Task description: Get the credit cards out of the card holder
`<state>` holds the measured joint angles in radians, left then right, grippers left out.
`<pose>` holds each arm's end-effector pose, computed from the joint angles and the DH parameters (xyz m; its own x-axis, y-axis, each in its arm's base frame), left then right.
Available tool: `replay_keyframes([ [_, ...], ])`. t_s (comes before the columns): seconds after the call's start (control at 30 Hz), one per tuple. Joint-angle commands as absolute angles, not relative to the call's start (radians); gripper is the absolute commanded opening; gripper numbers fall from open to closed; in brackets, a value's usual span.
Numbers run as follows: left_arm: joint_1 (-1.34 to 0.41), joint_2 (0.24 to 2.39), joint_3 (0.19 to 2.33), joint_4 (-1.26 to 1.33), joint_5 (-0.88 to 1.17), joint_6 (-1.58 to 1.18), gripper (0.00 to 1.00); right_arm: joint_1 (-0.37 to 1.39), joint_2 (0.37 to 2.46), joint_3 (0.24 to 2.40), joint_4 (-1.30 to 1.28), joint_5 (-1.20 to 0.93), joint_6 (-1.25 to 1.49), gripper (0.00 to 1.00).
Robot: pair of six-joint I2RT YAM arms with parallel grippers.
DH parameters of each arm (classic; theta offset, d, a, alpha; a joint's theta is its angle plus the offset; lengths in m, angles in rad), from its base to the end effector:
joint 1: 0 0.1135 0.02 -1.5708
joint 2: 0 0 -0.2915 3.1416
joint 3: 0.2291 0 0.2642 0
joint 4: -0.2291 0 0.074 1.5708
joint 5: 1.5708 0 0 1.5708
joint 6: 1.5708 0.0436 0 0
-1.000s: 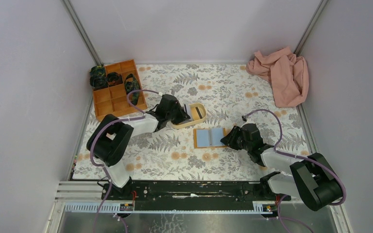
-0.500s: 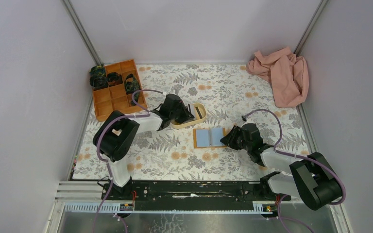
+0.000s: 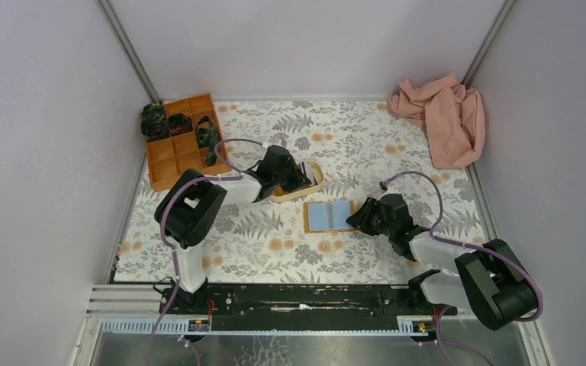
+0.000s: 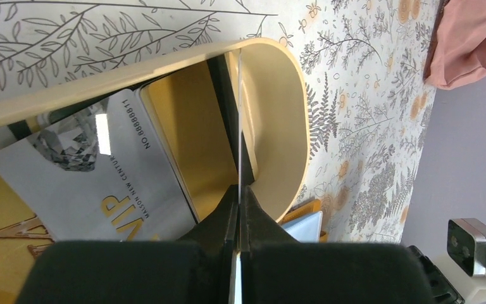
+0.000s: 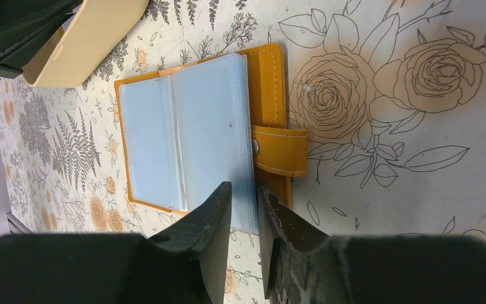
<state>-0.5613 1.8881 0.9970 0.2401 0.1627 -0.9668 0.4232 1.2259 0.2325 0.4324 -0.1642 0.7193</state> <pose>0.3454 -0.2255 0.1571 -0.8135 -0.4479 -0.3710 -0.0620 0.7010 -0.7105 0.1897 0.0932 0.1427 -0.7150 0.3908 -0.5797 -0.0801 0.7779 0.6233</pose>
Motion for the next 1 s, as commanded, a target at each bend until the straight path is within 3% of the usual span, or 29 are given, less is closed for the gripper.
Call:
replay_keyframes([
  [0.0, -0.571, 1.897, 1.036, 0.289, 0.172, -0.969, 0.01, 0.421, 1.252, 0.236, 0.369, -0.172, 0.695, 0.29],
  [0.17, -0.572, 1.879, 1.027, 0.286, 0.166, -0.961, 0.20, 0.422, 1.254, 0.235, 0.370, -0.177, 0.696, 0.29],
  [0.57, -0.572, 1.821, 1.040, 0.084, 0.102, -0.864, 0.28, 0.421, 1.247, 0.235, 0.371, -0.179, 0.696, 0.29],
  [0.77, -0.572, 1.783, 1.047, -0.042, 0.021, -0.791, 0.37, 0.420, 1.253, 0.237, 0.379, -0.192, 0.695, 0.29],
  [0.97, -0.573, 1.757, 1.039, -0.099, -0.017, -0.758, 0.37, 0.421, 1.254, 0.237, 0.379, -0.195, 0.695, 0.29],
])
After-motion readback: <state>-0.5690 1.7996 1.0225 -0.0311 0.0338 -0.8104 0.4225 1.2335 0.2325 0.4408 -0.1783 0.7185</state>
